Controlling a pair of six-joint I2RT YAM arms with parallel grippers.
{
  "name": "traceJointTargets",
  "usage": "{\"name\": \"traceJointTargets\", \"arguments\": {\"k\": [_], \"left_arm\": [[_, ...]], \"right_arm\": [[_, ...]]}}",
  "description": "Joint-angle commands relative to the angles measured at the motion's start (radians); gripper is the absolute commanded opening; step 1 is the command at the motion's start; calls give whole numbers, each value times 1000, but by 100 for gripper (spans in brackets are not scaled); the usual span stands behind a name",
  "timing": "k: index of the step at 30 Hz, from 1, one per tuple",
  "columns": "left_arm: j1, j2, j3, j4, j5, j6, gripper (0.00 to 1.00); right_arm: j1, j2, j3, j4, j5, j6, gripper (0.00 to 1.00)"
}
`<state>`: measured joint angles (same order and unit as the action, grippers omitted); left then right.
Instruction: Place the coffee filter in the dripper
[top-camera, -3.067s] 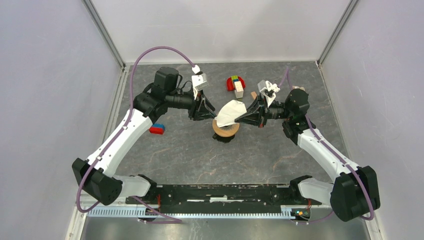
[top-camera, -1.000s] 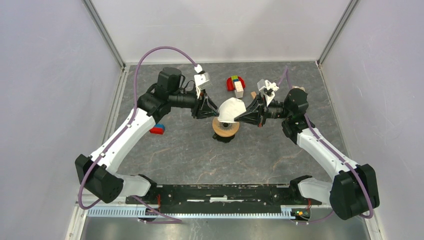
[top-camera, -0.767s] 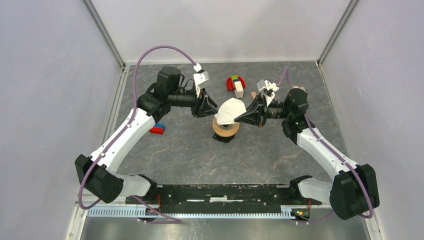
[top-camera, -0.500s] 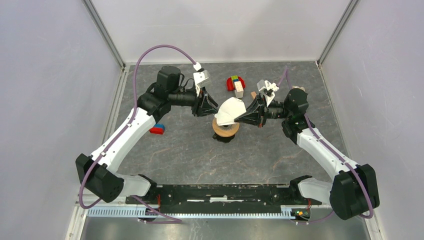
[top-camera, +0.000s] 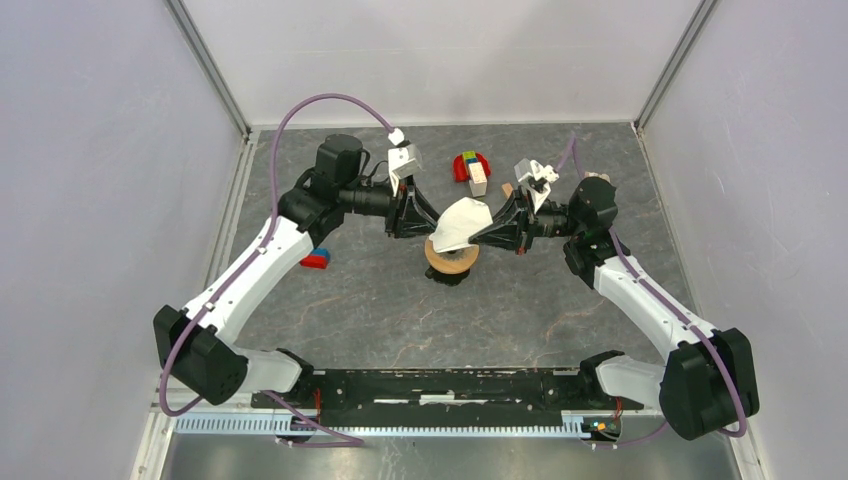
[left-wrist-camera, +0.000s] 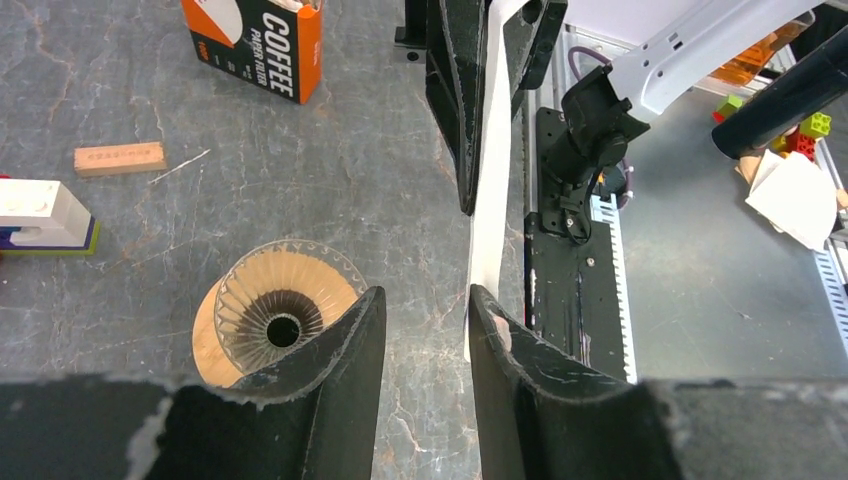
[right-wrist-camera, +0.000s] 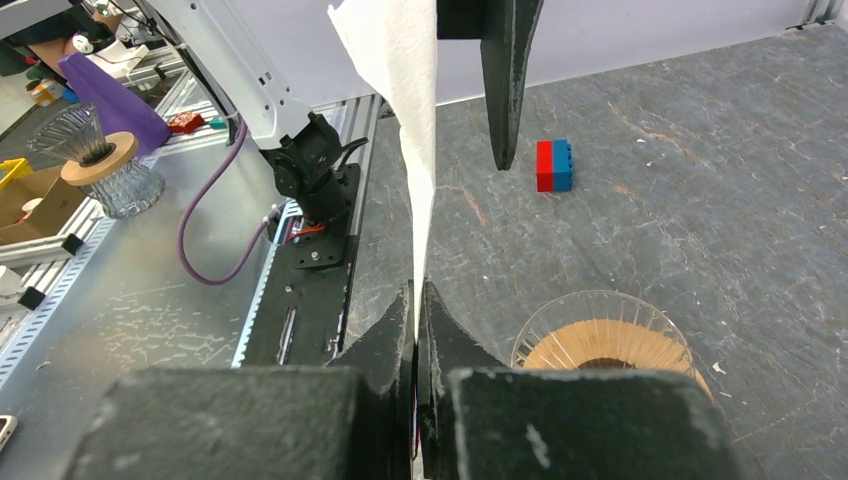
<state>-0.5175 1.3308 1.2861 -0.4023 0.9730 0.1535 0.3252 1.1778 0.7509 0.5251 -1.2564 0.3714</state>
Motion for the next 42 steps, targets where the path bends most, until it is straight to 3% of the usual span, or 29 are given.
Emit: {"name": "traceJointTargets", "arguments": {"k": [1, 11, 13, 15, 18, 19, 24, 25, 26, 27, 33, 36, 42], "left_arm": [[-11, 13, -28, 139, 52, -103, 42], [-64, 54, -46, 292, 82, -248, 30], [-64, 50, -60, 325, 83, -284, 19], [-64, 42, -70, 343, 81, -300, 3], [-64, 31, -74, 333, 63, -305, 2], [-64, 27, -72, 309, 46, -296, 2], [-64, 11, 26, 21, -245, -72, 2], [-65, 8, 45, -23, -326, -45, 2], [-68, 6, 62, -61, -391, -21, 2], [-77, 4, 80, -90, -484, -4, 2], [-203, 7, 139, -157, -914, 56, 2], [-266, 25, 156, -154, -1072, 64, 2], [-318, 55, 165, -129, -1189, 57, 2]], "right_arm": [[2, -16, 11, 84, -10, 30, 0], [12, -15, -6, 108, -6, 39, 0], [12, -16, -10, 108, -2, 37, 0], [12, -16, -10, 104, 3, 35, 1], [14, -17, -2, 82, 16, 23, 5], [12, -18, 8, 36, 26, -8, 12], [9, -27, 146, -387, 198, -335, 50], [9, -28, 176, -443, 258, -362, 68], [9, -29, 201, -492, 304, -408, 79], [9, -30, 227, -518, 355, -424, 83], [9, -2, 357, -550, 548, -293, 97], [9, 36, 423, -547, 608, -215, 98], [12, 87, 460, -533, 644, -90, 98]]}}
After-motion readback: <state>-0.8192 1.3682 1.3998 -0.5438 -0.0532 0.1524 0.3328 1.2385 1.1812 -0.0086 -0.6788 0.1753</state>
